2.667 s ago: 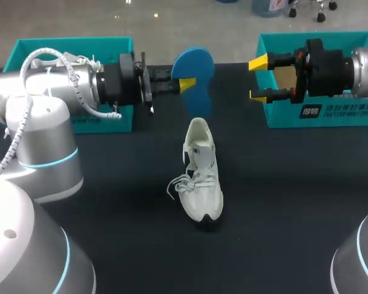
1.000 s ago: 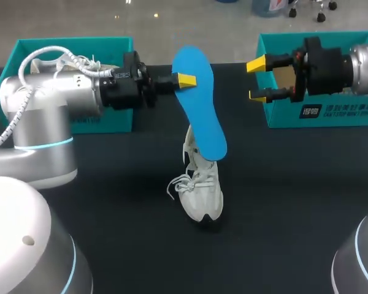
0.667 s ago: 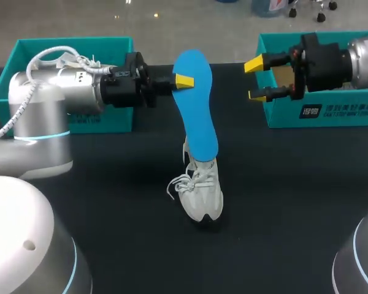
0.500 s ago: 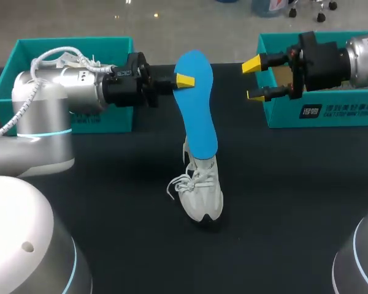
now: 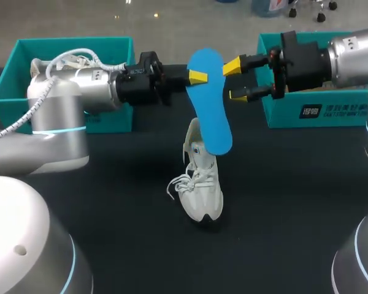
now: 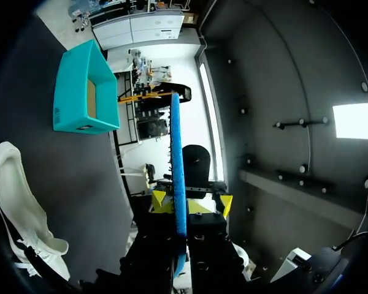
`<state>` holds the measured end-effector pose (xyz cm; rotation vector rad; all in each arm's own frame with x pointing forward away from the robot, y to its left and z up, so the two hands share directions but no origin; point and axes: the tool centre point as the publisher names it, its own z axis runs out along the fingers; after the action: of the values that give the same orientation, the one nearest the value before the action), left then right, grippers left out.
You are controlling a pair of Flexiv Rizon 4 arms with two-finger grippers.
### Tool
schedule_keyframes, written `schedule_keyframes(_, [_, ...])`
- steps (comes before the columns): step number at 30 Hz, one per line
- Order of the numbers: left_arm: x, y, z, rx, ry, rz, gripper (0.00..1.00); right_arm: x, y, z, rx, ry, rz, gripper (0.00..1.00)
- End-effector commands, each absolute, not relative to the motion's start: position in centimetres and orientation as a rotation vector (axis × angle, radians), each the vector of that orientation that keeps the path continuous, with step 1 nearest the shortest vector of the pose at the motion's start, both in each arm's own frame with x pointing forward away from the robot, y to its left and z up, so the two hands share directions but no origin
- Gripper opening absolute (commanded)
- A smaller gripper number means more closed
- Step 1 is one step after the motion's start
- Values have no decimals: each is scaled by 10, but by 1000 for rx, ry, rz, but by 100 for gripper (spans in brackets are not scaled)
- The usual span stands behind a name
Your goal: Take the shoe out of the shoebox, open the shoe tongue, remove and reinsert the insole, then place the shoe into the shoebox
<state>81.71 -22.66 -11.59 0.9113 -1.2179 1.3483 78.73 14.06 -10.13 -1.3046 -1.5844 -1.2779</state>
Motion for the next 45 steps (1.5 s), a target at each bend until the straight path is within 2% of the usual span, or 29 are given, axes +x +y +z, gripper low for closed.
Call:
schedule_keyframes(1, [824, -234, -119, 897, -1201, 1335, 0, 793, 152, -106, -1287, -1584, -1258, 49])
schedule_keyframes(3, [825, -235, -119, 894, -1200, 1327, 0, 791, 155, -108, -1276, -1588, -1247, 44])
schedule_keyframes(11, [820, -235, -120, 887, -1206, 1313, 0, 793, 154, -109, -1281, -1582, -1239, 45])
schedule_keyframes(13, [818, -232, -121, 894, -1206, 1313, 0, 793, 150, -109, -1289, -1585, -1233, 49])
schedule_keyframes(15, [816, -229, -121, 904, -1206, 1311, 0, 794, 145, -108, -1307, -1588, -1234, 69])
schedule_keyframes(16, [816, -228, -122, 907, -1209, 1311, 0, 794, 142, -107, -1317, -1595, -1238, 73])
schedule_keyframes(20, [817, -224, -127, 929, -1202, 1312, 0, 796, 128, -99, -1398, -1662, -1199, 70])
schedule_keyframes(22, [817, -224, -128, 935, -1202, 1311, 0, 797, 123, -92, -1441, -1730, -1163, 77])
schedule_keyframes(23, [817, -224, -128, 937, -1201, 1310, 0, 798, 120, -89, -1469, -1760, -1146, 84])
schedule_keyframes(30, [818, -224, -129, 944, -1204, 1308, 0, 800, 110, -71, -1588, -1933, -1019, 84])
schedule_keyframes(36, [820, -227, -129, 947, -1199, 1308, 0, 799, 113, -66, -1675, -2048, -907, 99])
schedule_keyframes(42, [821, -230, -130, 946, -1188, 1306, 0, 795, 120, -64, -1757, -2216, -776, 100])
schedule_keyframes(43, [821, -230, -130, 947, -1184, 1307, 0, 793, 122, -63, -1769, -2227, -771, 94])
schedule_keyframes(45, [822, -230, -130, 948, -1181, 1306, 0, 790, 125, -63, -1783, -2242, -776, 88])
